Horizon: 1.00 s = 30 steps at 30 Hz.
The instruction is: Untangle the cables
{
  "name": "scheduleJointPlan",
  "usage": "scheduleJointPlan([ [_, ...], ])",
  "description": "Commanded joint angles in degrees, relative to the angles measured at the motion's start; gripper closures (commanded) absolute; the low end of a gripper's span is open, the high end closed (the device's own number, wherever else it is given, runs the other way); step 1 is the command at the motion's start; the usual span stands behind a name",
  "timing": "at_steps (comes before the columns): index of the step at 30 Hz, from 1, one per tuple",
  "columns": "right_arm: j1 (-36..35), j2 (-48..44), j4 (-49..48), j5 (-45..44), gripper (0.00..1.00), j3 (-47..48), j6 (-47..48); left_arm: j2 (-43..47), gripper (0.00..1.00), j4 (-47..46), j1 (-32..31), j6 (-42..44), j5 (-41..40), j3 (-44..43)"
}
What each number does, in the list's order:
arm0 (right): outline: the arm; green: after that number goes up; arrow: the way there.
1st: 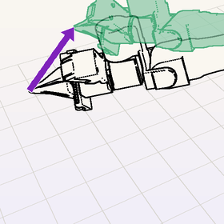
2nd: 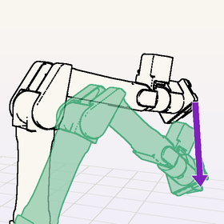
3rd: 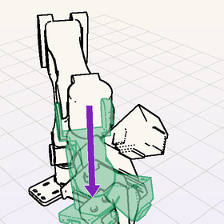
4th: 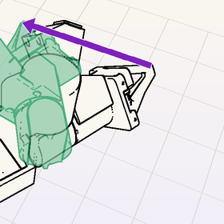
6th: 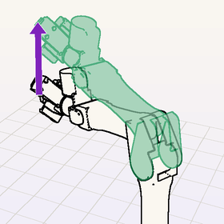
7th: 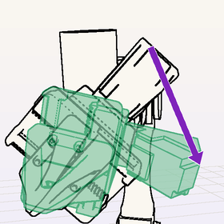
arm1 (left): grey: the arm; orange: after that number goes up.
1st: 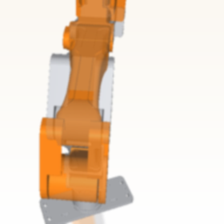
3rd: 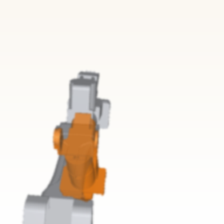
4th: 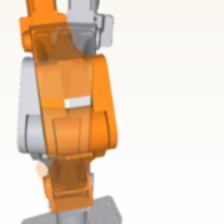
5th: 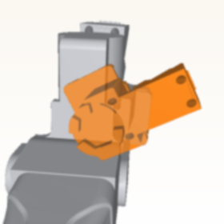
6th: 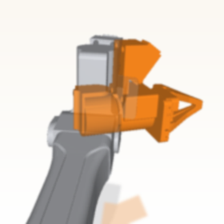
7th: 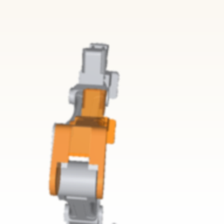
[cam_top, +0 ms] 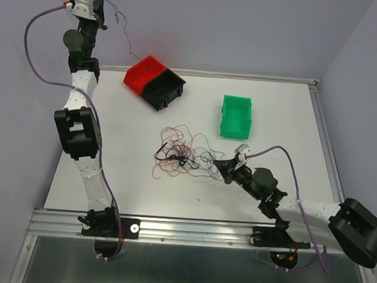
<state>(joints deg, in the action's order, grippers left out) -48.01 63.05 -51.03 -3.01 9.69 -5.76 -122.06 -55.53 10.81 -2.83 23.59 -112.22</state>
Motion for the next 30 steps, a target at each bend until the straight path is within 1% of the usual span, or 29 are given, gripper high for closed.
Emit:
scheduleJointPlan([
  [1,0.02,0.15,-2.85,-0.34,0.99,1.82,1.01,0.42,1.0,-2.57,-0.09,0.98,-0.83,-4.67],
  [11,0.02,-1.26,-2.85,0.89,1.0,1.29,0.92,-4.24,1.0,-3.45,-0.26,2.57,0.05,-4.14],
  [12,0.02,-1.35,-2.85,1.07,0.99,1.29,0.84,-4.59,1.0,-3.53,-0.17,4.13,0.14,-4.14],
  [18,0.02,-2.23,-2.85,1.95,0.99,0.85,0.75,-6.08,1.0,-5.12,-0.35,7.13,0.58,-1.77],
  [26,0.02,-2.4,-2.85,2.13,0.99,0.85,0.75,-6.7,1.0,-5.21,-0.26,9.95,-3.64,-2.12],
  [30,0.02,-1.79,-2.94,2.13,0.99,1.2,0.66,-5.3,1.0,-2.67,-0.09,8.9,-4.35,-4.05],
])
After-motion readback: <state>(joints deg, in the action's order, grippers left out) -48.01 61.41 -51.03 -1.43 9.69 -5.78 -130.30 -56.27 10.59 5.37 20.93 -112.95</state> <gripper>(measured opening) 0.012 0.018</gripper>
